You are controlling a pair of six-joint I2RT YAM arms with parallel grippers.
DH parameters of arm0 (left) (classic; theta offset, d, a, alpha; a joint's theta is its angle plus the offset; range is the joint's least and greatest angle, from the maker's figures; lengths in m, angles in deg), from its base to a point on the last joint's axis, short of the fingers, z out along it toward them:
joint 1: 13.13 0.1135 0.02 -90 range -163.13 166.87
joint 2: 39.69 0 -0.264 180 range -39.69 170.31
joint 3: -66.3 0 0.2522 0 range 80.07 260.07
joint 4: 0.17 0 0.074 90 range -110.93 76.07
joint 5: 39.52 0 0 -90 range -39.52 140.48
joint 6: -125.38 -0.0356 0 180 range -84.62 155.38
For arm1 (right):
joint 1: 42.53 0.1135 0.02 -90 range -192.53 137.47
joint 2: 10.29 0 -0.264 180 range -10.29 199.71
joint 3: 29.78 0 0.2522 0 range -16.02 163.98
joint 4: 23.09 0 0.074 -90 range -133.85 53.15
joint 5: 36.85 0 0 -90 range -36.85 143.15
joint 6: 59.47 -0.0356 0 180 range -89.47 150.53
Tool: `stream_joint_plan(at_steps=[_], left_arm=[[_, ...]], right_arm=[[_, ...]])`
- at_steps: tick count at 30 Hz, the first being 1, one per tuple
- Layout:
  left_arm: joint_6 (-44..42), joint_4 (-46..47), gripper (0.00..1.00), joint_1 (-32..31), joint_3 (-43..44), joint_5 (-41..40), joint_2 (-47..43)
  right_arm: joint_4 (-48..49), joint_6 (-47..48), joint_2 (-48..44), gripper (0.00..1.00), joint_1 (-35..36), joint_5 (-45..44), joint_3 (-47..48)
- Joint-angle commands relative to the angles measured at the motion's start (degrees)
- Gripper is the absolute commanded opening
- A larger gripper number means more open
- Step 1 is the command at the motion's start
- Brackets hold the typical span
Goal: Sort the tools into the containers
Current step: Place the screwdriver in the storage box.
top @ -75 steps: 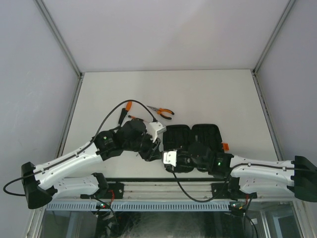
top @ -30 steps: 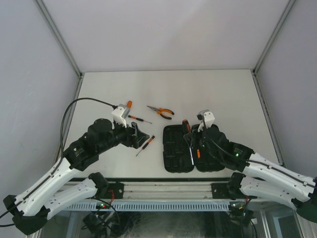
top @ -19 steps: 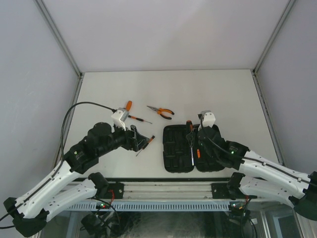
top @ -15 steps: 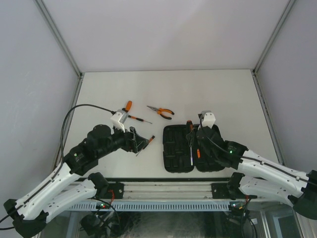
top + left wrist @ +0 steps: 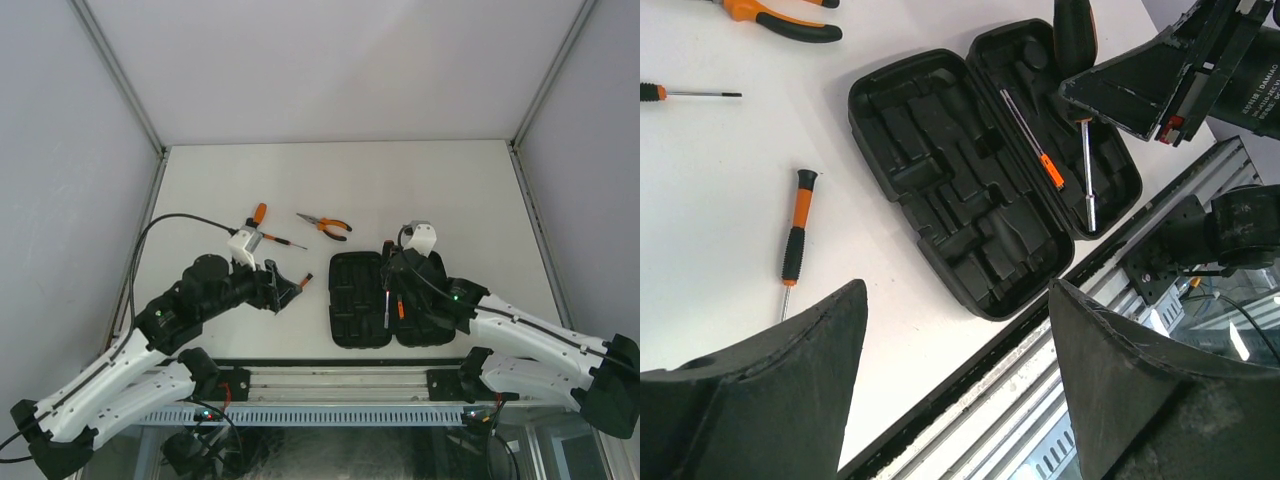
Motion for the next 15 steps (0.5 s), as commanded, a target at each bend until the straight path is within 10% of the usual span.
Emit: stream_joint_plan(at_steps=[1,15], left_arm=[[0.1,4.0,0.76,0.3,-0.2,0.3,1.2],[3.4,2.8,0.76,0.3,-2.8,-2.4,-2.4]], right_arm=[[3.4,-1.3,0.0,0.00,-0.7,-2.1,0.3],[8.8,5.7,5.7,0.00,-6.5,8.3,0.3]])
